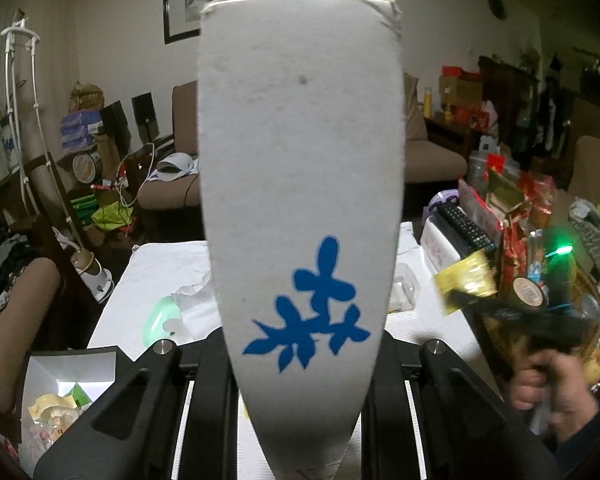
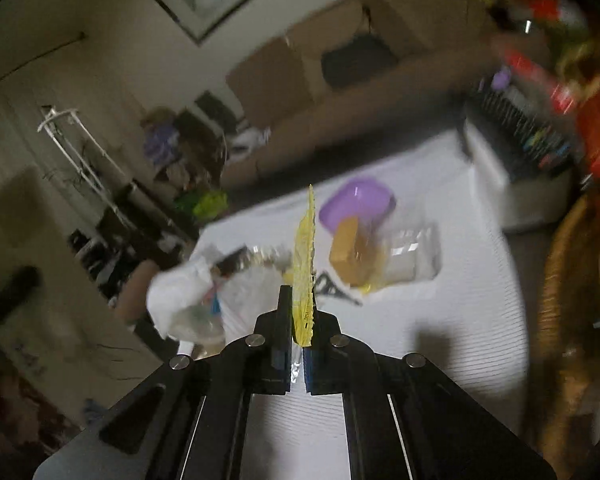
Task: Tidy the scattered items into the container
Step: 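Lift the glove box with the left tool while the right tool grasps the yellow sachet, then carry the glove box and sachet to the white box and release both inside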
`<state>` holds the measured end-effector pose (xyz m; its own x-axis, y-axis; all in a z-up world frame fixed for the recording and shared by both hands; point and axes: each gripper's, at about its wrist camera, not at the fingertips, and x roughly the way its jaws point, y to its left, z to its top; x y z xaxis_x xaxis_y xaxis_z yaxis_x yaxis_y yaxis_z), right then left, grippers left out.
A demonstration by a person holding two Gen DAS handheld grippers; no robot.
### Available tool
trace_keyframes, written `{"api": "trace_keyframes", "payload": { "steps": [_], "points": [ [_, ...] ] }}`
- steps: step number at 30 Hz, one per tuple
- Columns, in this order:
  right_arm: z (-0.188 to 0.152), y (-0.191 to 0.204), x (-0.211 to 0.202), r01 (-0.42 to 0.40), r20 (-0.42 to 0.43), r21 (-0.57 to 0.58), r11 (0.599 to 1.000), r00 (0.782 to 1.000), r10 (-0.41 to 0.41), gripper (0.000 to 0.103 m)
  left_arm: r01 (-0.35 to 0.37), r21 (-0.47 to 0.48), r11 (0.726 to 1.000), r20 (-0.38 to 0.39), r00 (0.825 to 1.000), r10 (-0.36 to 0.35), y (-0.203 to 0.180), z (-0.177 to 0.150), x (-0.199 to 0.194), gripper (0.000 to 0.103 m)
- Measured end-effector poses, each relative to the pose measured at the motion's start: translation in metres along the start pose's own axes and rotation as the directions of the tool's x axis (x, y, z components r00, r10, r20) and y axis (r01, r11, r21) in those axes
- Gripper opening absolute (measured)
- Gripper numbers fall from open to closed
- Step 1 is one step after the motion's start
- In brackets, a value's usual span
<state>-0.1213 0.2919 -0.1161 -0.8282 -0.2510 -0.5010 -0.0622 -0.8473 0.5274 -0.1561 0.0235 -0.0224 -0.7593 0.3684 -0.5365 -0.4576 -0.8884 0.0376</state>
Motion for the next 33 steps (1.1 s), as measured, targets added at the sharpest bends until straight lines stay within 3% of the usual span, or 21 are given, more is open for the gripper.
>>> {"api": "trace_keyframes", "payload": {
  "steps": [3,9,14,18,33],
  "points": [
    [-0.007,0.022,-0.029,0.067,0.028,-0.084,0.994,0.997,-0.065,0.003,0.005,-0.01,1.0,-0.007,1.0,-0.005,0.005,-0.007,0.007,0.016],
    [-0.016,0.035,-0.039,0.222,0.045,-0.201,0.954,0.975,-0.218,0.003,-0.012,0.008,1.0,-0.058,0.998,0.012,0.006,-0.031,0.022,0.016],
    [-0.018,0.043,-0.046,0.244,0.103,-0.227,0.943,0.969,-0.226,0.003,-0.063,0.015,0.998,-0.04,0.997,0.063,0.008,-0.035,0.018,0.016],
    [-0.019,0.045,-0.047,0.256,0.118,-0.216,0.942,0.965,-0.235,0.003,-0.065,0.001,0.998,-0.036,0.997,0.065,0.013,-0.037,0.015,0.016],
    [-0.017,0.056,-0.044,0.216,0.096,-0.227,0.95,0.975,-0.199,0.003,-0.073,-0.039,0.997,-0.05,0.996,0.071,0.028,-0.037,0.015,0.016]
  ]
}}
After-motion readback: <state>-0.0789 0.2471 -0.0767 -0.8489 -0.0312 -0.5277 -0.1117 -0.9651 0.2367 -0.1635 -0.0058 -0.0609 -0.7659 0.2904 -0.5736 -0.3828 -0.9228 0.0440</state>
